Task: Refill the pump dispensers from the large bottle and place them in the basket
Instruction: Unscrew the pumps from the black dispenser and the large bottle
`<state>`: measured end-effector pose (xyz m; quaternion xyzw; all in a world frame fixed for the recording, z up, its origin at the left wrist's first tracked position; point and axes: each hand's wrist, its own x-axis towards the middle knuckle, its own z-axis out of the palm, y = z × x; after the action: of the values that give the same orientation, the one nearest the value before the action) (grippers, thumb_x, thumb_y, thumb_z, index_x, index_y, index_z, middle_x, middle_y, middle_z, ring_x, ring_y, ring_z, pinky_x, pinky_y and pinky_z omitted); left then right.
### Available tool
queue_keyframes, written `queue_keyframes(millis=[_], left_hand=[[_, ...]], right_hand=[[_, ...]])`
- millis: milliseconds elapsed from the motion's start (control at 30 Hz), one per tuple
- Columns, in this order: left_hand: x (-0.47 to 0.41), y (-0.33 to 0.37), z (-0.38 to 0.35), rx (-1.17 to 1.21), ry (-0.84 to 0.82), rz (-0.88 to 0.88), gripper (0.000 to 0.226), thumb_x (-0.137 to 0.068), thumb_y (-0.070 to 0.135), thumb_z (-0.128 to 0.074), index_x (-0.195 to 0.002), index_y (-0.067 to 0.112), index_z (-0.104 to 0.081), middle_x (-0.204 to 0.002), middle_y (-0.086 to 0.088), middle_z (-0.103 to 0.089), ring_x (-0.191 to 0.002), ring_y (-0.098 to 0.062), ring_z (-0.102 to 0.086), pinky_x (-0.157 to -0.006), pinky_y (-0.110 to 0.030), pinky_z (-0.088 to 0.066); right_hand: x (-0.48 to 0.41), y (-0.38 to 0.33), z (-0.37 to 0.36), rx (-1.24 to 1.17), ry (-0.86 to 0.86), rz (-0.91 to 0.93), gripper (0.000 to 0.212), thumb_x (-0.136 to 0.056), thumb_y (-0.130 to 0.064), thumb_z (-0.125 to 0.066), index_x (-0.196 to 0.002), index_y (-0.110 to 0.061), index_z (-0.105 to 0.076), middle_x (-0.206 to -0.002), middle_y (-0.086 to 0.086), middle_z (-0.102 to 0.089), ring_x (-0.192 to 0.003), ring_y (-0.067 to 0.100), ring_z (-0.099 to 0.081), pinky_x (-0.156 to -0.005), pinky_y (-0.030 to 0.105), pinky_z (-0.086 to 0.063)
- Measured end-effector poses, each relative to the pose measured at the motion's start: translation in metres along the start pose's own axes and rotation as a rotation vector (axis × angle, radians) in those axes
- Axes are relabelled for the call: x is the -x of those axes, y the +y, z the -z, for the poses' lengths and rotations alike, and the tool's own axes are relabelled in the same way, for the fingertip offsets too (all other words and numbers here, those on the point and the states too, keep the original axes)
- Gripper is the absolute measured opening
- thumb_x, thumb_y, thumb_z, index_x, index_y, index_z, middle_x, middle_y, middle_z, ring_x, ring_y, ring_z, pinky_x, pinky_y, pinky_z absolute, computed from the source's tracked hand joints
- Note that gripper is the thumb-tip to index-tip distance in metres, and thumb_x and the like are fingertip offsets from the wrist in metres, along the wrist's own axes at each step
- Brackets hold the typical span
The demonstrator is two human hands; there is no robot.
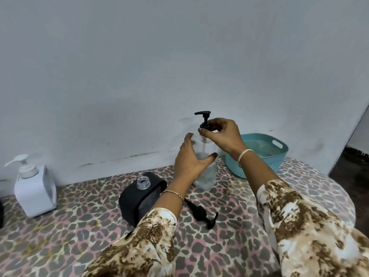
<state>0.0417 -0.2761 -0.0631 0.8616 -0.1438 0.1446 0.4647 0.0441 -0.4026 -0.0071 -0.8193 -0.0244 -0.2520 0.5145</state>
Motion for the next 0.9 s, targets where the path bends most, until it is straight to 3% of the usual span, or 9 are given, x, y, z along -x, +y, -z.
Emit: queue_keyframes(millis=[100,167,300,500,567,667,767,900], left_hand=[[0.001,0.001,0.000,0.007,-0.012,-0.004,0.094,-0.069,0.056,-0.076,-0.143,0.028,-0.024,-0.132,0.003,-0.051,-0.118,-0.018,-0.053,-0.088,-0.035,-0.050],[0.003,0.000,0.000,0.009,-0.007,-0.003,0.096,-0.069,0.057,-0.076,-0.143,0.028,-0.024,-0.132,0.003,-0.052,-0.117,-0.018,-0.054,-0.087,-0.035,-0.051],[0.006,0.000,0.002,0.031,0.020,0.006,0.096,-0.067,0.057,-0.078,-0.143,0.028,-0.027,-0.131,0.003,-0.054,-0.116,-0.018,-0.055,-0.088,-0.035,-0.051],[0.014,0.005,0.003,0.061,0.031,0.023,0.093,-0.064,0.056,-0.080,-0.138,0.031,-0.031,-0.126,0.005,-0.056,-0.111,-0.018,-0.057,-0.087,-0.039,-0.052],[0.017,0.007,0.003,0.052,0.021,0.021,0.092,-0.063,0.057,-0.080,-0.136,0.031,-0.031,-0.126,0.006,-0.056,-0.111,-0.018,-0.057,-0.087,-0.040,-0.053],[0.021,0.010,0.002,0.047,0.016,0.022,0.093,-0.061,0.057,-0.081,-0.135,0.030,-0.032,-0.125,0.007,-0.056,-0.109,-0.018,-0.058,-0.085,-0.039,-0.053],[0.025,0.012,0.003,0.041,0.003,0.018,0.095,-0.060,0.059,-0.080,-0.136,0.030,-0.031,-0.126,0.006,-0.056,-0.109,-0.018,-0.059,-0.084,-0.038,-0.053],[0.028,0.013,0.004,0.034,-0.010,0.021,0.098,-0.062,0.057,-0.080,-0.139,0.031,-0.026,-0.130,0.005,-0.054,-0.111,-0.019,-0.058,-0.084,-0.037,-0.053]], right_hand=[[0.000,-0.001,-0.003,0.148,0.052,-0.018,0.039,-0.065,-0.046,-0.084,-0.088,-0.025,-0.062,-0.086,-0.013,-0.066,-0.079,0.005,-0.060,-0.068,0.024,-0.047],[0.003,-0.003,-0.006,0.168,0.112,-0.044,0.045,-0.063,-0.045,-0.085,-0.089,-0.021,-0.057,-0.083,-0.011,-0.063,-0.077,0.005,-0.059,-0.067,0.024,-0.046],[0.007,-0.009,-0.007,0.103,0.142,-0.059,0.033,-0.063,-0.031,-0.085,-0.084,-0.022,-0.061,-0.076,-0.015,-0.062,-0.070,0.000,-0.058,-0.067,0.020,-0.048],[0.017,-0.016,0.000,-0.075,0.011,-0.069,0.021,-0.070,-0.009,-0.074,-0.088,-0.016,-0.067,-0.080,-0.006,-0.068,-0.078,0.007,-0.064,-0.077,0.026,-0.051],[0.018,-0.015,0.002,-0.095,0.010,-0.079,0.033,-0.070,-0.015,-0.079,-0.099,-0.012,-0.064,-0.088,-0.005,-0.070,-0.084,0.009,-0.066,-0.083,0.031,-0.054],[0.023,-0.014,0.003,-0.030,0.082,-0.098,0.052,-0.064,-0.035,-0.088,-0.098,-0.013,-0.056,-0.087,-0.008,-0.062,-0.079,0.005,-0.059,-0.070,0.022,-0.047],[0.027,-0.013,0.004,-0.029,0.125,-0.095,0.038,-0.066,-0.029,-0.086,-0.089,-0.015,-0.059,-0.083,-0.008,-0.064,-0.077,0.004,-0.060,-0.071,0.023,-0.047],[0.032,-0.014,0.004,-0.085,0.078,-0.090,0.026,-0.069,-0.014,-0.074,-0.093,-0.014,-0.066,-0.086,-0.005,-0.070,-0.086,0.013,-0.066,-0.088,0.041,-0.054]])
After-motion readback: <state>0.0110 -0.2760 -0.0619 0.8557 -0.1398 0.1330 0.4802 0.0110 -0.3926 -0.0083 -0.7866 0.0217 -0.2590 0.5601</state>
